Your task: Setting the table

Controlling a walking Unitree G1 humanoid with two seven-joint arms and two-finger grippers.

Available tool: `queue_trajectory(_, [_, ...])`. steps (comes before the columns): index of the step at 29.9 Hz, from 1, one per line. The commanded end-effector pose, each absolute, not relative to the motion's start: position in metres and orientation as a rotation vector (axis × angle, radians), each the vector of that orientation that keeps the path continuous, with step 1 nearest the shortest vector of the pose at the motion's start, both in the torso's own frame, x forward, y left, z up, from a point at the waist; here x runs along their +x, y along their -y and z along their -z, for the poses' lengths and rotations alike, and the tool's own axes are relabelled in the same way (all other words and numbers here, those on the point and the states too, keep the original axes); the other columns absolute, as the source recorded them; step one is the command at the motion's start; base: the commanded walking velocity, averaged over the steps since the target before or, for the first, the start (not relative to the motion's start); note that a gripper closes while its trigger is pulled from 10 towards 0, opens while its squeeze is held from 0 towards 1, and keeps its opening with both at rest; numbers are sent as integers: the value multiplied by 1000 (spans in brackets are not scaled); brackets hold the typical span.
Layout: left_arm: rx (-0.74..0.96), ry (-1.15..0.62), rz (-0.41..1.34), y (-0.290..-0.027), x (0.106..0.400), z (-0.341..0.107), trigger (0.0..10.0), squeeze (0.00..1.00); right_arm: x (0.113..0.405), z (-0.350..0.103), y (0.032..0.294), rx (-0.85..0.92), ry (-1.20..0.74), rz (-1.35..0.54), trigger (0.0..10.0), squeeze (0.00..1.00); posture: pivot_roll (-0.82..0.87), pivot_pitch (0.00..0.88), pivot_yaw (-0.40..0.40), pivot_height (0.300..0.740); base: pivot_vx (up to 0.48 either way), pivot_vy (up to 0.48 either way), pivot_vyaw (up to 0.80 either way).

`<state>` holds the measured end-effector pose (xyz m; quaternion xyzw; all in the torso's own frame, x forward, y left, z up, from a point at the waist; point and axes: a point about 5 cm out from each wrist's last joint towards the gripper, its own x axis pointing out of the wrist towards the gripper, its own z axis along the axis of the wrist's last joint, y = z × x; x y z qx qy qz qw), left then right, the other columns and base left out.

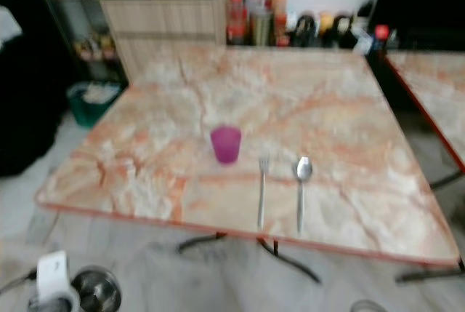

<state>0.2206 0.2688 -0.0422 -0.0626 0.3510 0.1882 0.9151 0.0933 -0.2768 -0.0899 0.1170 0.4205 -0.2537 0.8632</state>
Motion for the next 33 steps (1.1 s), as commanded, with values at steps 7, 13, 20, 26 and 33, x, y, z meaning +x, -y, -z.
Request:
queue_trajectory(7, [-98, -725, -384, -274, 218, 41, 10000, 0, 91, 93, 271, 268, -895, 531, 10000, 0, 48, 63, 6, 740, 69, -333, 58])
queue_trajectory(13, [-104, -719, -383, -273, 220, 41, 10000, 0, 93, 92, 271, 284, -878, 539, 10000, 0, 46, 82, 4, 740, 247, -327, 0])
queue_trajectory(20, [-113, -720, -383, -272, 220, 41, 10000, 0, 94, 91, 273, 267, -883, 530, 10000, 0, 40, 85, 1, 740, 250, -326, 0])
queue_trajectory(26, [-119, -734, -383, -268, 216, 45, 10000, 0, 93, 92, 273, 255, -900, 524, 10000, 0, 18, 74, -7, 740, 256, -323, 326])
queue_trajectory(33, [-126, -770, -372, -262, 207, 53, 10000, 0, 86, 95, 270, 264, -922, 548, 10000, 0, -11, 0, -19, 740, 256, -324, 0])
